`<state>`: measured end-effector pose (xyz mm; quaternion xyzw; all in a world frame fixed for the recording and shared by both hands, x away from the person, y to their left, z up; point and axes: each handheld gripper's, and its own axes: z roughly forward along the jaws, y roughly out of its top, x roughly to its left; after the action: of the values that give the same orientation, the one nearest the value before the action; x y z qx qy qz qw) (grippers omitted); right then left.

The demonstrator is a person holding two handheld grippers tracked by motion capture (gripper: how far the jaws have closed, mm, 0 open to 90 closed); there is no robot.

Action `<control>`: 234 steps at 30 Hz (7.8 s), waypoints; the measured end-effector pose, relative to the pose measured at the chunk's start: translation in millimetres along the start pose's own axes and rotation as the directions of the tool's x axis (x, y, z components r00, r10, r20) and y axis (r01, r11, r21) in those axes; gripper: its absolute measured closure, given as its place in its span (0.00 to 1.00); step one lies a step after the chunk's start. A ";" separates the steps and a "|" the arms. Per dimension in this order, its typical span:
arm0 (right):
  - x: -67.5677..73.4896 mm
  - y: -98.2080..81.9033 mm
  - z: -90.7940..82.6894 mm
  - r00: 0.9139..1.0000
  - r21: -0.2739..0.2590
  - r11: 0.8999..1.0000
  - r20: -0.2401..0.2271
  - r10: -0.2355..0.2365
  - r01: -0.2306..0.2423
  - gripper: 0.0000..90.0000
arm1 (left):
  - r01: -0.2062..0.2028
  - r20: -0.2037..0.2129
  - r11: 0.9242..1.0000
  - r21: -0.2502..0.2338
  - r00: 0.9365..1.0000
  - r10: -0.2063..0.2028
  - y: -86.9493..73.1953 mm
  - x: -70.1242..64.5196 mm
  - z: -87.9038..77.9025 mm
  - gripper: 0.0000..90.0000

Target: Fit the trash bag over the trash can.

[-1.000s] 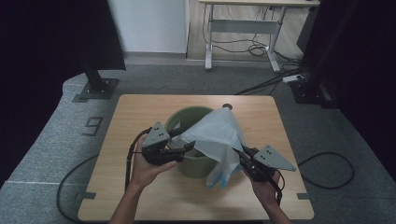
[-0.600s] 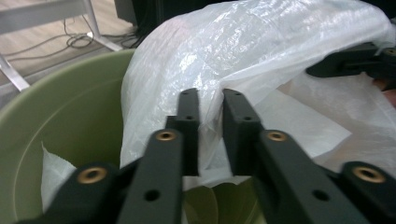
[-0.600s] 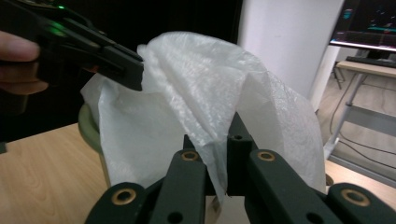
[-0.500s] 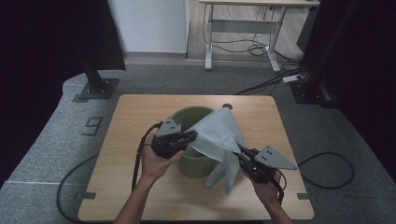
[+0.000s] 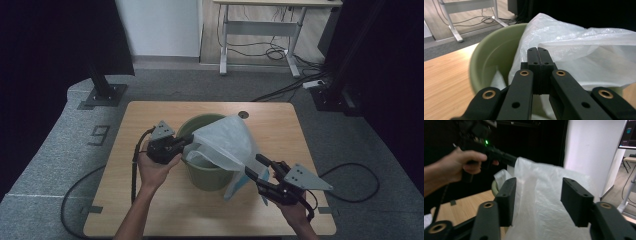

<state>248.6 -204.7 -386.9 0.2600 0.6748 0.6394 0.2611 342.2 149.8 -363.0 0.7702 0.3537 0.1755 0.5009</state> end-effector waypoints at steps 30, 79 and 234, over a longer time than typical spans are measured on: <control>-73.7 -76.0 10.2 0.966 0.172 0.955 0.136 0.220 -0.242 0.40 | 0.132 -0.090 0.991 -0.001 0.987 -0.131 -17.0 52.4 -10.0 0.99; -91.1 -26.4 -8.9 0.975 0.002 0.983 0.125 0.182 -0.183 0.99 | 0.049 0.036 0.999 0.013 0.998 -0.049 2.4 21.3 4.7 0.77; -46.9 -29.8 20.4 0.991 0.042 0.991 0.048 0.128 -0.130 0.99 | 0.191 0.160 0.963 -0.189 0.974 -0.161 10.6 8.9 -18.9 1.00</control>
<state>296.3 -223.3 -416.6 0.3231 0.6647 0.6337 0.2285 340.4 165.9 -346.0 0.6911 0.3644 0.1099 0.6145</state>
